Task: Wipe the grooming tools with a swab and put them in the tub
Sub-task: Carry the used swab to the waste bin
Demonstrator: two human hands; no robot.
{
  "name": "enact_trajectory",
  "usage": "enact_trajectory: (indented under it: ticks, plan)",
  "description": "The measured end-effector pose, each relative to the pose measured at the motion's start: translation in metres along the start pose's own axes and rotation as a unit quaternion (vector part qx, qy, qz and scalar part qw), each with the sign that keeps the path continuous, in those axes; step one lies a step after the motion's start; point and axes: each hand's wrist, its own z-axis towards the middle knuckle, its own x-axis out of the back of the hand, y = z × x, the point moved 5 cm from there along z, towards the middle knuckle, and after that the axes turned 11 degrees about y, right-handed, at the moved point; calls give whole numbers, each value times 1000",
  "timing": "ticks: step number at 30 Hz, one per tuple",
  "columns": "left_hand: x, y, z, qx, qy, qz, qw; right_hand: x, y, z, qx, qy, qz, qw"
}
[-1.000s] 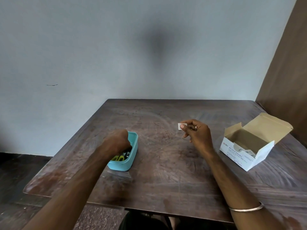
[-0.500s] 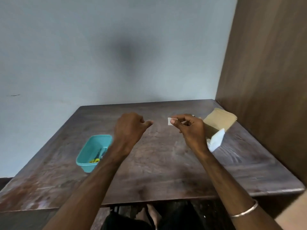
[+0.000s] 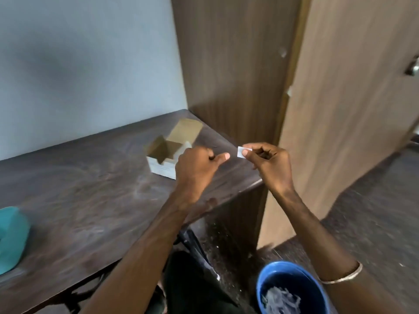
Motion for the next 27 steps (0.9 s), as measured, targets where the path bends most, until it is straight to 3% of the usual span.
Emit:
enact_trajectory:
  ticks: [12,19,27]
  plan:
    - [-122,91,-91,-91,-112,-46,988,173,161,-86,-171,121,-173,962]
    - [-198,87,-167,-66,-226,-38,971,208,270,-162,-307,95,-306,896]
    - [-229,70,-208,-36,-304,-2,952,210,329,-217,-411,44,-359,837]
